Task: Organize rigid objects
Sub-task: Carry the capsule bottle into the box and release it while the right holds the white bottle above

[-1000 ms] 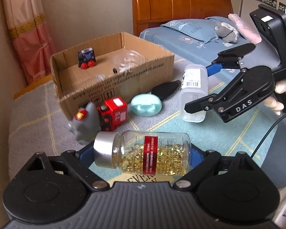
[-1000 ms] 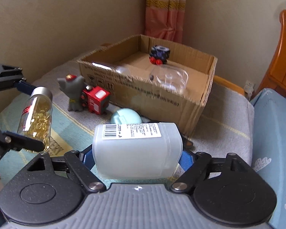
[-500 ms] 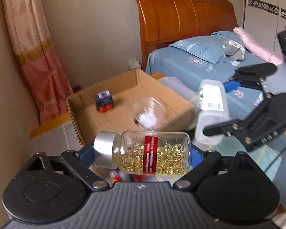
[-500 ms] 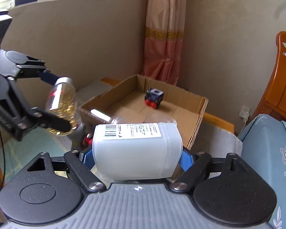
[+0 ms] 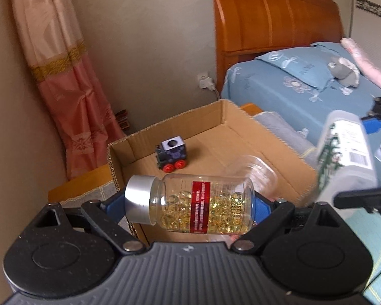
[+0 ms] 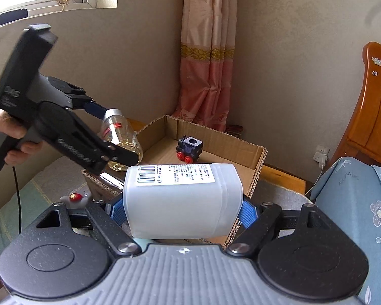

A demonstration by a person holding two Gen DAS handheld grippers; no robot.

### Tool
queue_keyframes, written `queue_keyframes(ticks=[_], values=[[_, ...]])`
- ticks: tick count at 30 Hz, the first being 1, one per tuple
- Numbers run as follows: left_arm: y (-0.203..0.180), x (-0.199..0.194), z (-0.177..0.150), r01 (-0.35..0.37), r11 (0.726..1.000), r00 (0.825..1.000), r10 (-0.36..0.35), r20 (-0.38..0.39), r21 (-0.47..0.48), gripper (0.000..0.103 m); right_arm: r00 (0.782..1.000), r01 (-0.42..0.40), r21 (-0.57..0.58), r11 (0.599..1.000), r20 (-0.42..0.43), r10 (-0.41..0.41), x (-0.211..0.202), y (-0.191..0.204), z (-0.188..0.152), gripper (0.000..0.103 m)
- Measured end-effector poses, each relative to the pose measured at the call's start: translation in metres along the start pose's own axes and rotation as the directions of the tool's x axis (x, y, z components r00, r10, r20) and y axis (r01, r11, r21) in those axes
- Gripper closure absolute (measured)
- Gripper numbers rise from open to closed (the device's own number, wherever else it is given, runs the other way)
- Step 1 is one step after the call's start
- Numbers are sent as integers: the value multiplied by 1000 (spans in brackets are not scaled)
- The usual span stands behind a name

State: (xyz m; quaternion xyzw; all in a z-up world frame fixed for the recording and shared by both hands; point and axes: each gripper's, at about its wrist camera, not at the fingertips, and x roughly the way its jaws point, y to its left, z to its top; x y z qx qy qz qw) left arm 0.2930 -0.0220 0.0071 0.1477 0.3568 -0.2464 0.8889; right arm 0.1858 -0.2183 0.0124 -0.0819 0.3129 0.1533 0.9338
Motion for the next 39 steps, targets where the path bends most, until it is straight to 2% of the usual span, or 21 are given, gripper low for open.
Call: queue_keyframes(ticks=[5,7,13,20,33,39], values=[[6,6,-2,-15,1000,1000,15,21,-22,7,1000,2,14,1000,-4,-2,8,-4,7,16],[8,2,-5,-6,999,1000,7,30,-32,3,1000,1,16,1000,-6,-1,10,-5,10,16],[8,-19,-25,-16,1000,999,16,43,-16,2,1000,7,32,999,-25,-6,19,-7,20,16],[1,-49,-53,-109,994,991,109,78,-10,1,996,37,65,997,-78,-32,43,-14,38,16],[12,-71,-90,-156,980,983,167,74,-126,1,977,109,146,983,-200,-79,103,-30,72,16],[15,-76,-104,-145,976,984,159,81,-160,1,964,144,153,978,-244,-104,127,-33,79,16]])
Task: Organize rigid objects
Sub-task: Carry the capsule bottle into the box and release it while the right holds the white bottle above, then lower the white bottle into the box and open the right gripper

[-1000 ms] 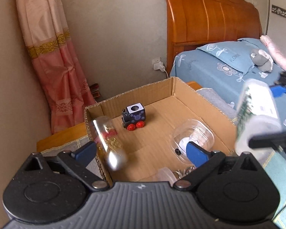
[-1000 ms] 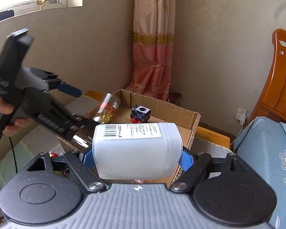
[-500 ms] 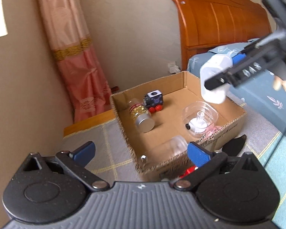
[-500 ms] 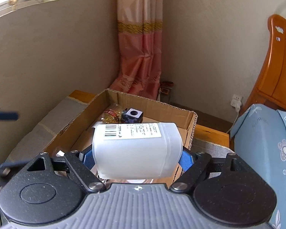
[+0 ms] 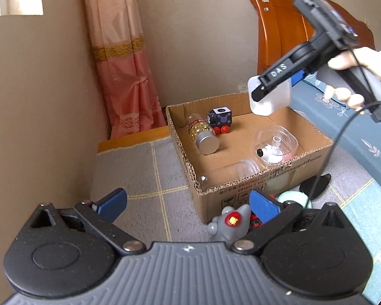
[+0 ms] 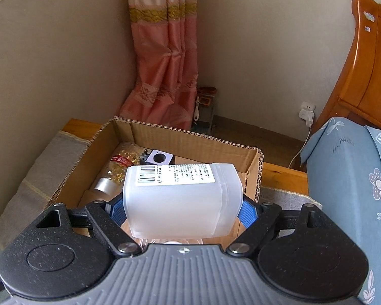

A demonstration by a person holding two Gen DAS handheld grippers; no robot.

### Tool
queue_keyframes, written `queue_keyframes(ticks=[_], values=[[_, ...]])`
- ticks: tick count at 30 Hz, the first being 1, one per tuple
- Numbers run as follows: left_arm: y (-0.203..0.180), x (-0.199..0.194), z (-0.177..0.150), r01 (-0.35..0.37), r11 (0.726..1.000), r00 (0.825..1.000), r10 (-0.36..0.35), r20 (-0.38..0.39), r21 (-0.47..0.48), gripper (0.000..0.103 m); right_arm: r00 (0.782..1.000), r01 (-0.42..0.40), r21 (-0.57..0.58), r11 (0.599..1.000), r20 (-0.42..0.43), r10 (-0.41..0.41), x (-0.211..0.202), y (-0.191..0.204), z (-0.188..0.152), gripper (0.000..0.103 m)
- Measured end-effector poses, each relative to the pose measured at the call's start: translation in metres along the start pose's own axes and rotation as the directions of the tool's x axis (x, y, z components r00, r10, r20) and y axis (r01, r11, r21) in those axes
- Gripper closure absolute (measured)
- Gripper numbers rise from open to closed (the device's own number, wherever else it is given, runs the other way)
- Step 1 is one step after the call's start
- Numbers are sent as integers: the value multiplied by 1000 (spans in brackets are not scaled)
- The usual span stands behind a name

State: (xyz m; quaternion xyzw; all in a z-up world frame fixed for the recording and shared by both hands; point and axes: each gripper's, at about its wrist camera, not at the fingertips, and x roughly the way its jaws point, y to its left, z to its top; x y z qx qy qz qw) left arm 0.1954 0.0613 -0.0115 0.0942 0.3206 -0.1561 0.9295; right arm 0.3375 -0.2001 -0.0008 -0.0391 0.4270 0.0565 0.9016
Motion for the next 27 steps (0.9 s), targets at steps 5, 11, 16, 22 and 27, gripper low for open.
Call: queue_keyframes(ticks=[5,11,16,22,27], values=[[2,0,-6,0,1000,1000,0,1,-6,1,1000,10,7,1000,-17,-9,16,3,4,15],[7,-1,-7,-2,1000,1000,2,0,-23,1,1000,16,12,1000,3,-16,8,3,1,5],[6,-4,-9,-6,1000,1000,5,-8,-28,1,1000,10,15,1000,24,-11,-9,3,-9,4],[4,-9,-13,-8,999,1000,7,-22,-40,1,998,-11,22,1000,60,9,-36,5,-38,1],[-1,-15,-17,-5,998,999,3,-36,-56,1,996,3,26,1000,88,-5,-56,10,-70,0]])
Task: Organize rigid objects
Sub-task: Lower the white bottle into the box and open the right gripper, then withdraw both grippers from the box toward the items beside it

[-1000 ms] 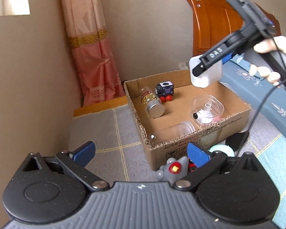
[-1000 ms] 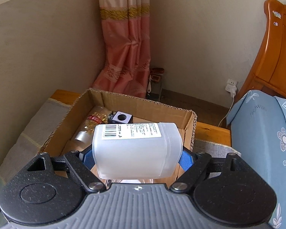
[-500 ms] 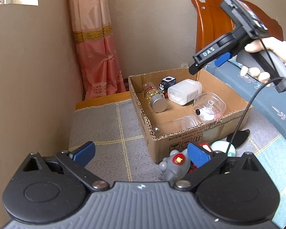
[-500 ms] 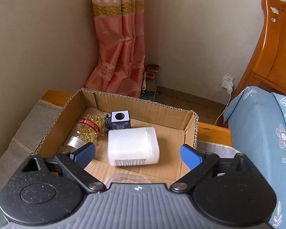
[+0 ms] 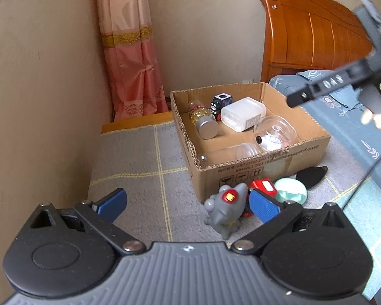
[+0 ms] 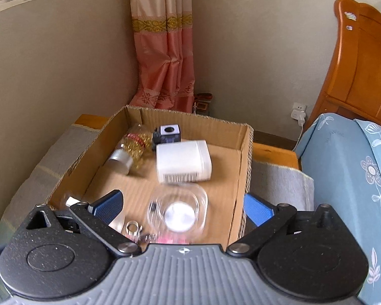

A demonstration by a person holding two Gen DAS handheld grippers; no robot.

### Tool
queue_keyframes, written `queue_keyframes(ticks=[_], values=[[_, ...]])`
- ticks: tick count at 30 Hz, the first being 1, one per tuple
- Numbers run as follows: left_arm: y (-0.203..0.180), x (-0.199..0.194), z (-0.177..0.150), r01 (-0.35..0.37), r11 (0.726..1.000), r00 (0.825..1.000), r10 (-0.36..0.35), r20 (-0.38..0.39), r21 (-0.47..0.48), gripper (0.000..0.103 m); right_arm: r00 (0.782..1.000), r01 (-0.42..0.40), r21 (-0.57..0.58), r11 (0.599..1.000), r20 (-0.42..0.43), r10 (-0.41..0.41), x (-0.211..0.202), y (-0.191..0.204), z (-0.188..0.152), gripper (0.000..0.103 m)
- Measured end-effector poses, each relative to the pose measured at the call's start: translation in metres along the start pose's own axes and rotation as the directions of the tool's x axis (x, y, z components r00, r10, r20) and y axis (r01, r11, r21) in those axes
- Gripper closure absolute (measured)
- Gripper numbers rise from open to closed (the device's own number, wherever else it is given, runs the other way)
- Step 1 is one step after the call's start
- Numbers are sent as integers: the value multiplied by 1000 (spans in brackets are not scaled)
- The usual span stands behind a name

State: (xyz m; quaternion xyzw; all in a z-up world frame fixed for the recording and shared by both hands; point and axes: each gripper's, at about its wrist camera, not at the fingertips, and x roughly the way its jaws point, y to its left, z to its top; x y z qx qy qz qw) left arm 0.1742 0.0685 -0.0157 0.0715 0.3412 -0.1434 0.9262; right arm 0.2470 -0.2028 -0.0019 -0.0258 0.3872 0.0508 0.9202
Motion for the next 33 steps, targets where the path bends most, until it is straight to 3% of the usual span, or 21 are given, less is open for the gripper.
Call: queue_keyframes(ticks=[7,18,33], values=[[-6,-7,-8,-6,1000,1000,6,-19,-20,1,999,16,44,999,31,-18,-22,-2,-51,0],[-20,-4,-25,-7,999,998,4,-63,-41,1,995,97,153,984,-6,-97,-3,-16,-123,0],[-26,22,-30,0,997,996,-7,-88,-78,1,997,72,200,977,-18,-70,48,-16,-120,0]])
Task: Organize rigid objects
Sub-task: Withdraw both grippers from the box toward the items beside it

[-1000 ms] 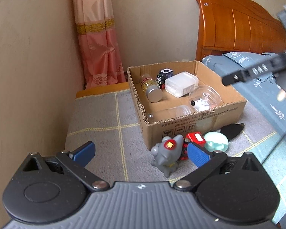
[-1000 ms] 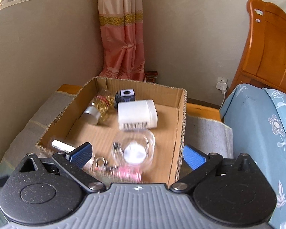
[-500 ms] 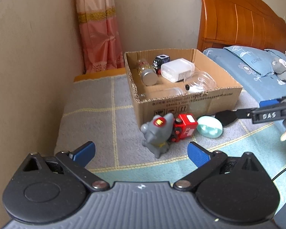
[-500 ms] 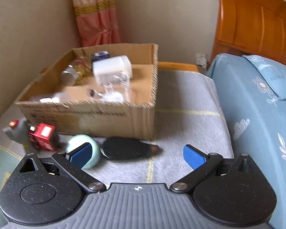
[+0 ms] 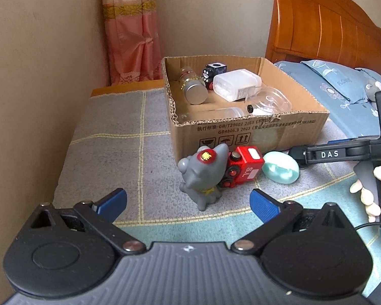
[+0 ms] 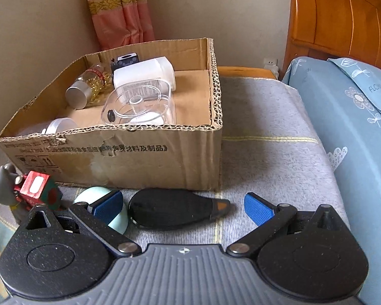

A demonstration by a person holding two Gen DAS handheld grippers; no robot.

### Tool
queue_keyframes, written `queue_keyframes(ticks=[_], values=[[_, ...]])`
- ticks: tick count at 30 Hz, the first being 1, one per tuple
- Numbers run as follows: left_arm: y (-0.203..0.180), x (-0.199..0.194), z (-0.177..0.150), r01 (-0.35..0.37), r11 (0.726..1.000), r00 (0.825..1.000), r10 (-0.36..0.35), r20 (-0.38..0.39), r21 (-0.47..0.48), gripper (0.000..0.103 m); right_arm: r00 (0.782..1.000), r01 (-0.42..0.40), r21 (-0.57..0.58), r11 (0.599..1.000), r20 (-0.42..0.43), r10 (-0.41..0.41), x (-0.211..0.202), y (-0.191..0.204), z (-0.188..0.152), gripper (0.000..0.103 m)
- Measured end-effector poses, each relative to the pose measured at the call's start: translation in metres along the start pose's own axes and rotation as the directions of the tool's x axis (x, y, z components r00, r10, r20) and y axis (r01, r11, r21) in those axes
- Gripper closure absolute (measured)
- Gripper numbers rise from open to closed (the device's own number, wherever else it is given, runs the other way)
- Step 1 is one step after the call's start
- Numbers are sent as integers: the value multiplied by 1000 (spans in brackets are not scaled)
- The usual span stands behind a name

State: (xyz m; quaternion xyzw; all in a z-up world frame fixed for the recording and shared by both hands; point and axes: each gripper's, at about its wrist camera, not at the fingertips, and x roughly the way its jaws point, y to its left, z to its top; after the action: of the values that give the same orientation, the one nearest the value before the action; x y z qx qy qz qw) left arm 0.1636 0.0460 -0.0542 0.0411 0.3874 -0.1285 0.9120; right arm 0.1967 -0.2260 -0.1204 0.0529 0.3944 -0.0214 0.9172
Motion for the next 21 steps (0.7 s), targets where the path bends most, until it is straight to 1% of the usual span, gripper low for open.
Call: queue_keyframes(ticks=[3,5,8,10,13,17,21], values=[[0,9,2,4,1000,1000,-4,-13,-6,1,1000,13,2,1000,-16,-13,8,-3,3,0],[0,15,3,5,1000,1000,-5,-20,-6,1,1000,0,8,1000,-16,0,11,-7,2,0],[-2,22,5,1,1000,1000,-1,-22,2,1,1000,0,-15,1000,-10,0,9,-10,1,0],[-3,26,7,-5,1000,1000,5,-23,7,1,1000,12,0,1000,-11,-12,6,-17,-1,0],[-1,31,10,2,1000,1000,-2,-23,-4,1,1000,24,33,999,-15,-24,3,-27,-3,0],[1,34,16,15,1000,1000,-15,-4,-24,1,1000,26,33,999,-15,-26,1,-31,-5,0],[2,39,20,-24,1000,1000,24,13,-15,1,999,32,42,999,-18,-31,0,-29,-6,0]])
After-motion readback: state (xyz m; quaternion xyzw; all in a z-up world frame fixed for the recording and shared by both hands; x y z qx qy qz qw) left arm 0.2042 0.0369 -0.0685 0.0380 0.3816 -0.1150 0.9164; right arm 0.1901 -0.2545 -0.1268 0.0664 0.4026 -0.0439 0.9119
